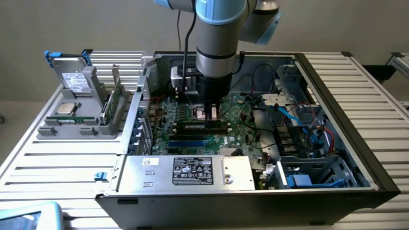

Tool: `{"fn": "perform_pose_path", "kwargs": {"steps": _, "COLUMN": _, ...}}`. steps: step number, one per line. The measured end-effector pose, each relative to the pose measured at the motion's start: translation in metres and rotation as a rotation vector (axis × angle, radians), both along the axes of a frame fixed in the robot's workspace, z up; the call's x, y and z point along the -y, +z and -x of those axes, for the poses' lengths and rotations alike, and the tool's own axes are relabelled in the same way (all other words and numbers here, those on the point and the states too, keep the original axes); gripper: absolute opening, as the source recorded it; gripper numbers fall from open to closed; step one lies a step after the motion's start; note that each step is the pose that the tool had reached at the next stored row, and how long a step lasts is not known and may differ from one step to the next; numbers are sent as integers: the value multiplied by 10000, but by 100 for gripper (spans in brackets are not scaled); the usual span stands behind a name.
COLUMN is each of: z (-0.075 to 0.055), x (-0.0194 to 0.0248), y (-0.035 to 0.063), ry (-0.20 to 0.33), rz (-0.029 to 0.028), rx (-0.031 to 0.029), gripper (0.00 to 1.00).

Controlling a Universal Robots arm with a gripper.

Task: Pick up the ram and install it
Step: 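Insert the ram into the slot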

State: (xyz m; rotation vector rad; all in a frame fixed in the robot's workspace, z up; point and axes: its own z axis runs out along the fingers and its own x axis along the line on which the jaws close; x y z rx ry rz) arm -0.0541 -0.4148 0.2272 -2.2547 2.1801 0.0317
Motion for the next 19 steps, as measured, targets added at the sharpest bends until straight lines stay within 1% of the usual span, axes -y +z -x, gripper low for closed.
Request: {"fn": "perform_pose_path", "kwargs": {"steps": 19, "z": 0, "x": 0, "y": -19, "ry": 0, "rz": 1, "rx": -1, "gripper": 15}}
